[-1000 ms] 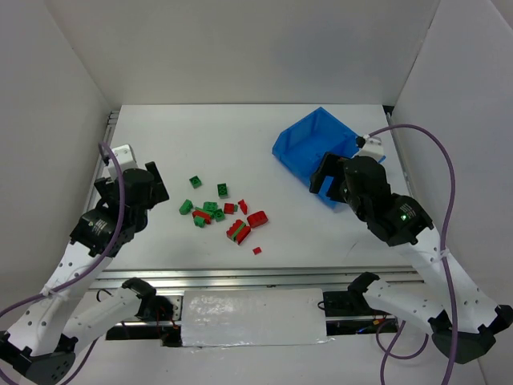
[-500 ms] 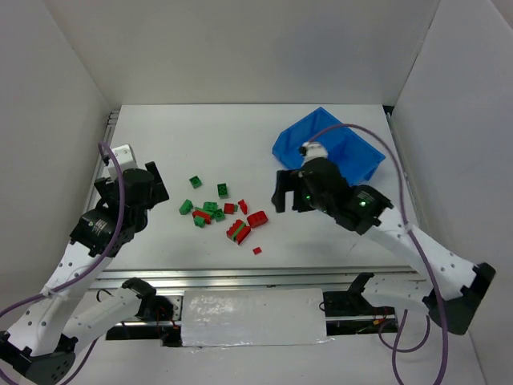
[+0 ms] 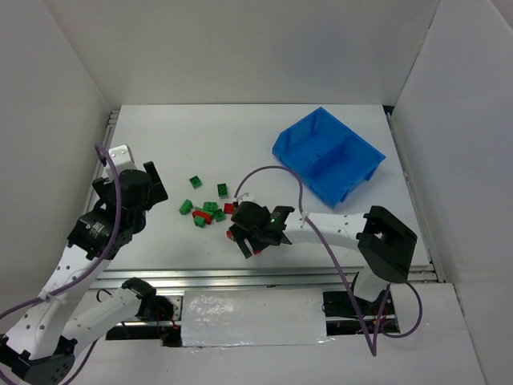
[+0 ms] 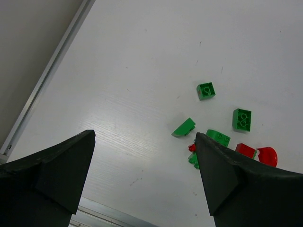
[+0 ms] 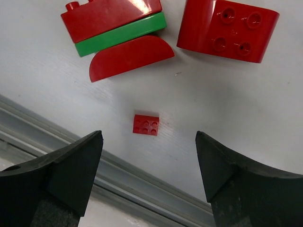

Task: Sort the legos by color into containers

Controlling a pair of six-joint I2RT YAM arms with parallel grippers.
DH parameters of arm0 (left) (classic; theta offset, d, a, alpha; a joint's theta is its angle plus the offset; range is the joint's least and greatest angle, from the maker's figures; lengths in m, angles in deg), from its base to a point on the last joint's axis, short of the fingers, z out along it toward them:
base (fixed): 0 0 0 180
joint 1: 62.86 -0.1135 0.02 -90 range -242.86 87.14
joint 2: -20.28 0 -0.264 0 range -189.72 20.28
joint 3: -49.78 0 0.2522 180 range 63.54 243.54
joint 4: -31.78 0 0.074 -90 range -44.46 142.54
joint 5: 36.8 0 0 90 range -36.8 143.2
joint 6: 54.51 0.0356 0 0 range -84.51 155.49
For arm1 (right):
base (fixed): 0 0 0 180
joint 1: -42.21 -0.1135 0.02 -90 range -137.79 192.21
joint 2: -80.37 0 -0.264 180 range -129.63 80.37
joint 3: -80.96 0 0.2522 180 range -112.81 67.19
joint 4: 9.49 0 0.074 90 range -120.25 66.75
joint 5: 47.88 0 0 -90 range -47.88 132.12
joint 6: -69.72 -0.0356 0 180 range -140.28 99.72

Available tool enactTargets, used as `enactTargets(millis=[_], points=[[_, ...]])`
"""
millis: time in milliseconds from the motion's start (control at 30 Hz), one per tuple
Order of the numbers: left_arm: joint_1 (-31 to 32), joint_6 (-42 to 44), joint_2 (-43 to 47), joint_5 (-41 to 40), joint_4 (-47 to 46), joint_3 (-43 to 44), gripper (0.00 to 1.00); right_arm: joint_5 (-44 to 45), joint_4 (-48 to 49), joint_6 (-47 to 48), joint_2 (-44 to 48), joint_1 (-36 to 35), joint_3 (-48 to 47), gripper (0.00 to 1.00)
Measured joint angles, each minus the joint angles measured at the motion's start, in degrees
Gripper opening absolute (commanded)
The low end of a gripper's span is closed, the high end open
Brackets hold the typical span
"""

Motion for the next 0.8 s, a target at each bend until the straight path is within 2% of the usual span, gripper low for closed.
enactTargets(millis=[133,367,467,567,667,733,800], points=[[0.00,0.04,-0.76,0.09,-0.28,0.00,0.99,-0.02,1.97,-0.31,-2.29,0.00,0.57,0.74],[0.00,0.13,-1.14,0.61,-0.85,0.00,0.99,-1.22,4.46,-1.55,-4.31,-0.02,3.08,0.66],[0.00,0.13,-1.25,0.68,-0.87,0.00,0.99,-1.29,4.57,-1.95,-4.66,-0.17,3.17,0.56],[0.00,0.17,-1.31,0.90,-0.87,0.00,1.00,-0.98,4.72,-2.03,-4.66,-0.28,3.41,0.35],[0.00,0.26,-1.36,1.07,-0.92,0.00,0.99,-0.74,5.07,-2.27,-4.66,-0.31,3.50,0.33],[0.00,0.28,-1.46,1.09,-1.09,0.00,1.00,-0.90,5.42,-2.32,-4.66,-0.42,3.56,0.25],[0.00,0.31,-1.68,1.11,-1.29,0.00,1.00,-0.98,5.60,-2.43,-4.66,-0.44,3.58,0.23]])
